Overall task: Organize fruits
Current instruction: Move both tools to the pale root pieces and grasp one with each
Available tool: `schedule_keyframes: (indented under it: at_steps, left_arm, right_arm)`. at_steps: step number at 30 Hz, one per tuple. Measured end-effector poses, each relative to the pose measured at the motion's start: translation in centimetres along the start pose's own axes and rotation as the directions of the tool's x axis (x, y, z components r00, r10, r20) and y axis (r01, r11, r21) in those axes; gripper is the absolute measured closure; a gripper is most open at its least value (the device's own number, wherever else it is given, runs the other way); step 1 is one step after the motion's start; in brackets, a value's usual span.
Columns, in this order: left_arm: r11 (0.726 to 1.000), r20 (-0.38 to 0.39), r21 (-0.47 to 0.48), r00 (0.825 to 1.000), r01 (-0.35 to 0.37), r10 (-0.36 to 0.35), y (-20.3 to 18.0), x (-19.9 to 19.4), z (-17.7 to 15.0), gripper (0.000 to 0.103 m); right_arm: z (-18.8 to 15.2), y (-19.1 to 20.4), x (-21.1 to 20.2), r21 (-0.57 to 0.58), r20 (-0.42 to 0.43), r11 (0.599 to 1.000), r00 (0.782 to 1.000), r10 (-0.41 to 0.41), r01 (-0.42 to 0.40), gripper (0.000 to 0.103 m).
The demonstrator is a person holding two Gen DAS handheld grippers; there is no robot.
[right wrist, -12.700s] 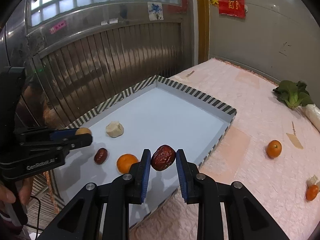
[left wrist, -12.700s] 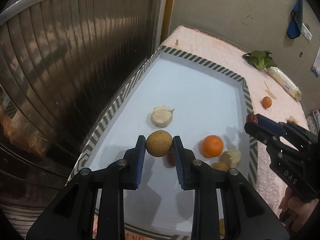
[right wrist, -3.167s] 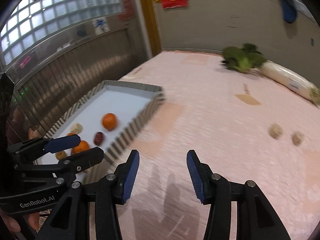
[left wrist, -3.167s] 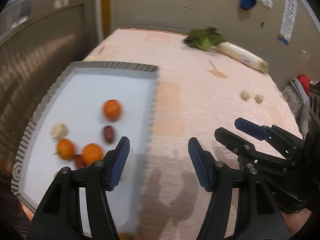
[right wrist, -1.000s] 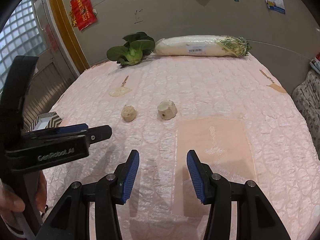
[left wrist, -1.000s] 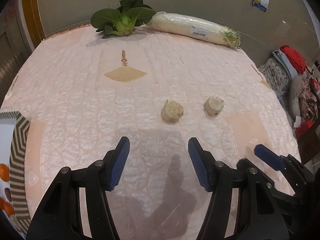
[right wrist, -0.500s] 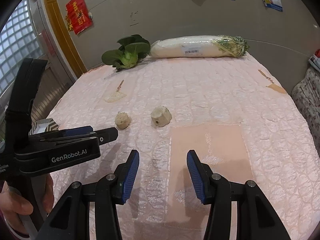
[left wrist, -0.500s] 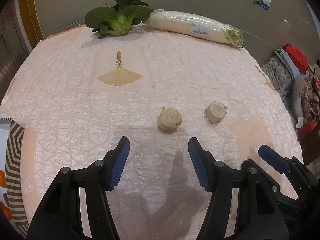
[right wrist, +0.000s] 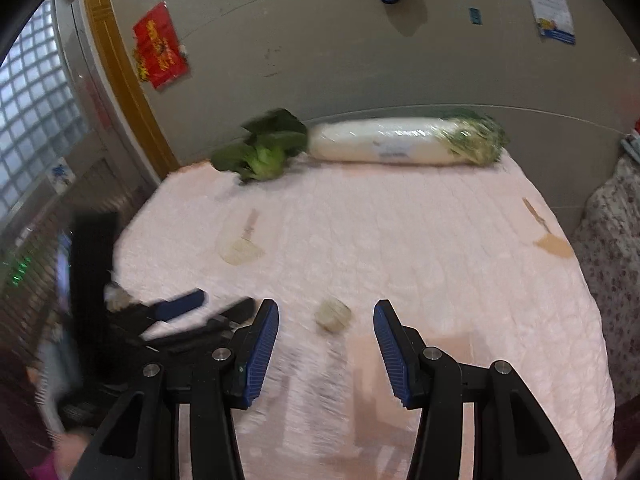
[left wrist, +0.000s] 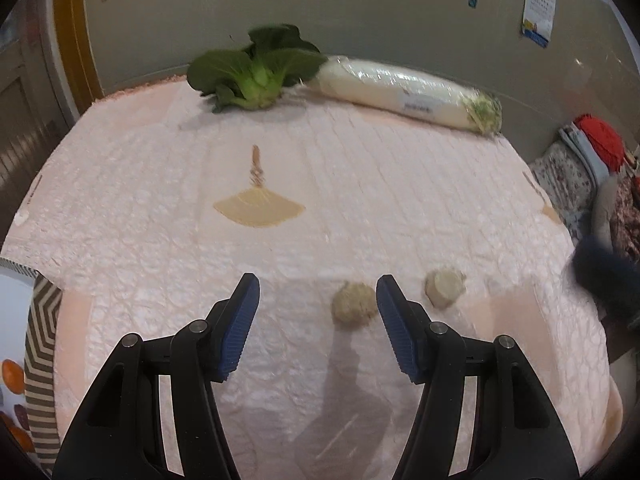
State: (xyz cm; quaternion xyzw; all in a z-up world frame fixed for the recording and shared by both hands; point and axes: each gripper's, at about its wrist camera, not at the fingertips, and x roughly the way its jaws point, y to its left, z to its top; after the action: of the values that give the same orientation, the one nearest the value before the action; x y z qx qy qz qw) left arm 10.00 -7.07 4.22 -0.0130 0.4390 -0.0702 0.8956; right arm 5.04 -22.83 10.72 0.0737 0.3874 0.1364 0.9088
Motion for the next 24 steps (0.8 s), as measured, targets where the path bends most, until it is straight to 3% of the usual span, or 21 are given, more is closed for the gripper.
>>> schedule_keyframes:
  at_steps: [2,4,6,9,12,16,18,24]
  left_arm:
    - [1.0,0.005,-0.011,1.0,0.002,-0.002,0.3,0.1,0.2,0.042]
    - [1.0,0.0,-0.02,1.0,0.017,-0.017,0.5,0.1,0.4,0.042]
    - [0.999,0.009,-0.03,1.0,0.017,-0.017,0.7,0.0,0.4,0.042]
    - [0.998,0.014,-0.047,0.999,0.029,-0.029,1.1,0.0,0.5,0.042]
    - [0.997,0.013,-0.064,0.999,0.034,-0.033,1.5,0.3,0.4,0.042]
    - [0.997,-0.002,-0.068,0.999,0.038,-0.039,1.5,0.7,0.1,0.042]
    - [0.997,0.001,-0.07,0.999,0.04,-0.04,1.4,0.7,-0.1,0.042]
    - [0.999,0.014,-0.027,0.999,0.032,-0.032,0.3,0.5,-0.6,0.042]
  right_arm:
    - [2.1,1.4,-1.1,-0.056,0.041,0.998,0.998,-0.041,0.043,0.053]
    - [3.9,2.5,-1.4,-0.092,0.081,0.994,0.995,-0.058,0.065,0.042]
    - [5.3,3.0,-1.2,-0.105,0.121,0.994,0.993,-0.017,0.03,0.033]
    - [6.2,3.4,-0.4,-0.114,0.184,0.994,0.983,0.02,0.001,0.033]
    - [5.6,3.2,0.2,-0.12,0.243,0.992,0.97,0.0,0.03,0.033]
    - [4.3,2.0,2.4,-0.123,0.193,0.989,0.98,-0.053,0.078,0.033]
    - [3.3,1.0,3.4,-0.126,0.175,0.982,0.977,-0.121,0.144,0.033]
    - [3.0,-0.6,4.2,-0.104,0.145,0.985,0.982,-0.119,0.135,0.033]
